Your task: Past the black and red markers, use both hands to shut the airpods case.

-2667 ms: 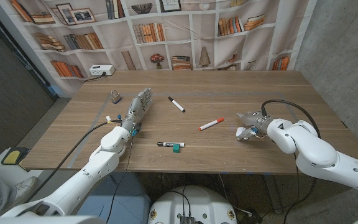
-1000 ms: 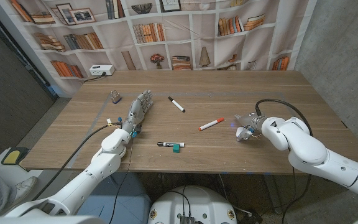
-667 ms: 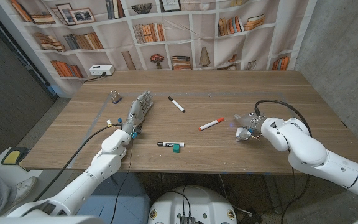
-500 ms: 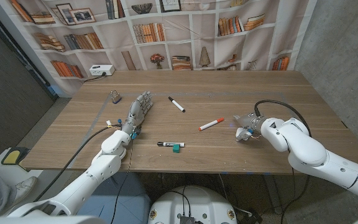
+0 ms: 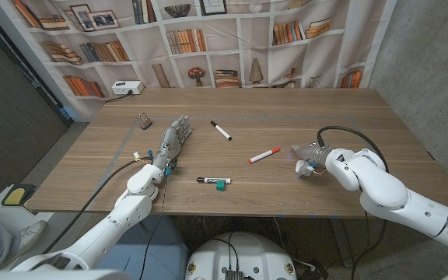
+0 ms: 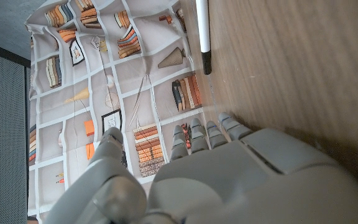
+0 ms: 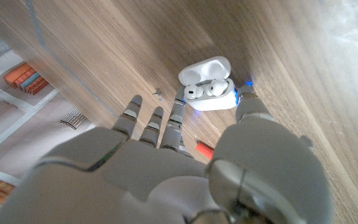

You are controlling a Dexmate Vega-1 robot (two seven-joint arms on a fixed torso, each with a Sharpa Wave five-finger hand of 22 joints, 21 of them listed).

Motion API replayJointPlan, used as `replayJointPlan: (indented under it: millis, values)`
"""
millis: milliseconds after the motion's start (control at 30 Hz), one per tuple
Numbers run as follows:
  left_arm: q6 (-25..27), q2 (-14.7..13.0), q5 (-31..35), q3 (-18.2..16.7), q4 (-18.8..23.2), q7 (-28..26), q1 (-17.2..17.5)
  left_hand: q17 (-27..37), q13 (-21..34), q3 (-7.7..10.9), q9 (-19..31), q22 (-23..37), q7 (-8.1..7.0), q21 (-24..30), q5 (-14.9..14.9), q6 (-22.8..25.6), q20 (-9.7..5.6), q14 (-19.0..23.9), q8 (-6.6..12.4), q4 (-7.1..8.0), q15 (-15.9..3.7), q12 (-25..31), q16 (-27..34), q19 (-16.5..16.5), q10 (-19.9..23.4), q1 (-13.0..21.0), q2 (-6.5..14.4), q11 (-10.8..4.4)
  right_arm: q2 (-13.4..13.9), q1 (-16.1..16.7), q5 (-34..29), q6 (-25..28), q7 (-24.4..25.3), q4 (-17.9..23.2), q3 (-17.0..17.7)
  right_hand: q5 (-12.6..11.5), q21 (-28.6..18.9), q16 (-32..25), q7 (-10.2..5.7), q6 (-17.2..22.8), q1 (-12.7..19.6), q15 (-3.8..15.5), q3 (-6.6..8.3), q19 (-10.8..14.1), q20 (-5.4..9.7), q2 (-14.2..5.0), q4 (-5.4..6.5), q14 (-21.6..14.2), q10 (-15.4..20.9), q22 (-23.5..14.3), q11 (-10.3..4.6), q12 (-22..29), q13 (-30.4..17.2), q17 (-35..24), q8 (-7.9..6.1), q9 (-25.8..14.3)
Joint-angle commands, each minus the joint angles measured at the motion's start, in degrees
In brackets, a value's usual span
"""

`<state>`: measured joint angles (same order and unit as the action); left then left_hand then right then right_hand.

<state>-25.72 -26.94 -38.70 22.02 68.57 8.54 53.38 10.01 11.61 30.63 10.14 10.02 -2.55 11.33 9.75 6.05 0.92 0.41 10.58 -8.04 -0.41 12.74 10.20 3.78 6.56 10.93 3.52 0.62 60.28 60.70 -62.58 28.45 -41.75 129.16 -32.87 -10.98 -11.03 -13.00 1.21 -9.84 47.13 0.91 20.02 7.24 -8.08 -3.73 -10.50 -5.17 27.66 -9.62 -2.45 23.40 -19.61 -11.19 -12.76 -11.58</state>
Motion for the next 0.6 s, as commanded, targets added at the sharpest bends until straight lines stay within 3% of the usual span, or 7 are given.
replayJointPlan:
  millis: [33, 200, 333, 500, 600]
  values:
    - [0.07, -0.25, 0.12, 0.01, 0.78, -0.1, 0.28, 0.11, 0.05, -0.14, 0.09, 0.06, 0.09, -0.19, 0.0, 0.3, 0.09, 0.23, 0.13, 0.22, 0.06, 0.24, 0.3, 0.11, 0.4, -0.47, -0.13, -0.11, 0.13, 0.95, 0.23, -0.4, 0.73, 0.42, 0.89, -0.41, 0.05, 0.31, -0.67, -4.89, 4.52, 1.35, 2.26, 0.73, 0.49, -1.39, -0.31, -0.69, 0.66, 0.07, -1.18, 0.81, -0.37, -0.09, 0.05, -0.14]
    - [0.12, -0.09, 0.13, 0.14, 0.74, -0.1, 0.26, 0.12, 0.06, -0.23, 0.09, 0.06, 0.13, -0.2, 0.01, 0.26, 0.08, 0.22, 0.1, 0.32, 0.07, 0.28, 0.3, 0.06, 0.53, -0.65, -0.14, -0.17, 0.21, 1.3, 0.12, -0.55, 1.47, 0.43, 1.06, -0.37, -0.02, 0.35, -1.12, -4.26, 8.22, 2.45, 3.69, 1.68, 1.41, -1.56, -0.31, -1.68, 1.48, 0.1, -2.17, 1.28, -0.42, 0.02, -0.01, -0.12]
    - [0.09, 0.02, 0.13, 0.22, 0.56, -0.05, 0.26, 0.13, 0.06, -0.28, 0.09, 0.06, 0.08, -0.19, 0.02, 0.27, 0.09, 0.2, 0.09, 0.38, 0.06, 0.28, 0.3, 0.08, 0.57, -0.75, -0.14, -0.16, 0.36, 2.09, 0.37, -0.65, 3.4, 0.57, 1.55, -0.17, -0.09, -0.2, -1.78, -2.6, 11.42, 4.32, 4.6, 2.88, 2.55, -1.87, 0.14, -4.23, 5.28, 0.11, -2.8, 3.06, -0.63, -0.04, -0.3, -0.08]
    - [-0.03, 0.16, 0.09, 0.25, 0.37, 0.01, 0.26, 0.13, 0.06, -0.34, 0.09, 0.06, 0.11, -0.19, 0.04, 0.31, 0.08, 0.22, 0.1, 0.46, 0.03, 0.35, 0.31, 0.08, 0.76, -0.88, -0.12, -0.17, 0.39, 2.8, 0.96, -0.68, 5.41, 0.64, 2.16, 0.07, -0.21, -0.8, -2.12, -1.68, 12.15, 5.44, 4.35, 3.98, 2.89, -1.62, 0.58, -6.47, 7.47, 0.1, -3.29, 4.05, -0.56, -0.2, -0.35, -0.06]
    - [-0.02, 0.18, 0.12, 0.3, 0.24, 0.07, 0.23, 0.13, 0.06, -0.36, 0.09, 0.06, 0.16, -0.18, 0.05, 0.31, 0.08, 0.21, 0.1, 0.48, 0.07, 0.33, 0.3, 0.09, 0.74, -0.92, -0.11, -0.2, 0.66, 3.45, 1.74, -1.03, 7.4, 0.65, 2.69, 0.54, -0.25, -1.2, -2.08, -0.51, 11.94, 6.51, 3.53, 5.01, 3.13, -1.04, 1.1, -8.34, 10.07, 0.09, -4.43, 5.4, -0.69, -0.38, -0.43, -0.04]
